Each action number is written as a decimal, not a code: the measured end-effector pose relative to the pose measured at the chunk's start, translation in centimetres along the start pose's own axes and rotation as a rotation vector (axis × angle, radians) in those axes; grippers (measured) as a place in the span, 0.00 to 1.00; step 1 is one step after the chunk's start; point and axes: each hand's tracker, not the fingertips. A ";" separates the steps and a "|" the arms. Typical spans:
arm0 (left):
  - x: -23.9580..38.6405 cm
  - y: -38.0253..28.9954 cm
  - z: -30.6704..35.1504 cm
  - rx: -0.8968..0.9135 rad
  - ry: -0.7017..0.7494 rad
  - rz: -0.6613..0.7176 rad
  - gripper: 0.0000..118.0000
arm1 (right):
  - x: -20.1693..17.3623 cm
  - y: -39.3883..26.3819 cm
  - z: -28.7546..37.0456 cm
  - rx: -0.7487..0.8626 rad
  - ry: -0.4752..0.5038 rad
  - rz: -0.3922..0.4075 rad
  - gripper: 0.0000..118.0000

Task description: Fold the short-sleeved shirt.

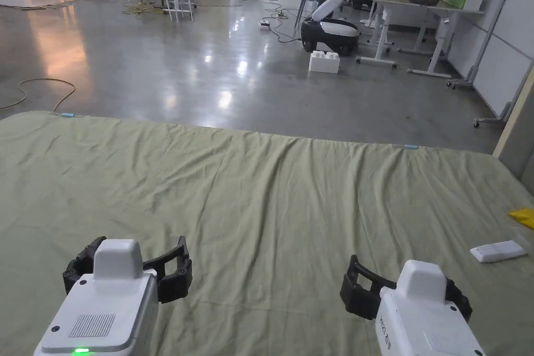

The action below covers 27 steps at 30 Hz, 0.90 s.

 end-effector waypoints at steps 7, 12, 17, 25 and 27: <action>0.2 0.0 -0.3 -0.020 -0.013 0.000 0.92 | -0.5 0.9 0.0 -0.057 0.050 -0.062 0.98; 0.0 -0.5 -0.2 -0.029 0.000 -0.001 0.97 | -1.0 2.2 0.5 -0.098 0.068 -0.090 0.98; -0.3 -0.9 -0.2 -0.051 0.011 -0.006 0.97 | -1.4 2.9 0.9 -0.095 0.072 -0.094 0.98; -1.0 -1.1 0.1 -0.059 0.019 0.015 0.97 | -1.0 3.1 0.2 -0.186 0.028 -0.149 0.98; -1.1 -1.1 0.1 -0.063 0.014 0.022 0.97 | -1.2 2.9 0.0 -0.182 0.011 -0.113 0.98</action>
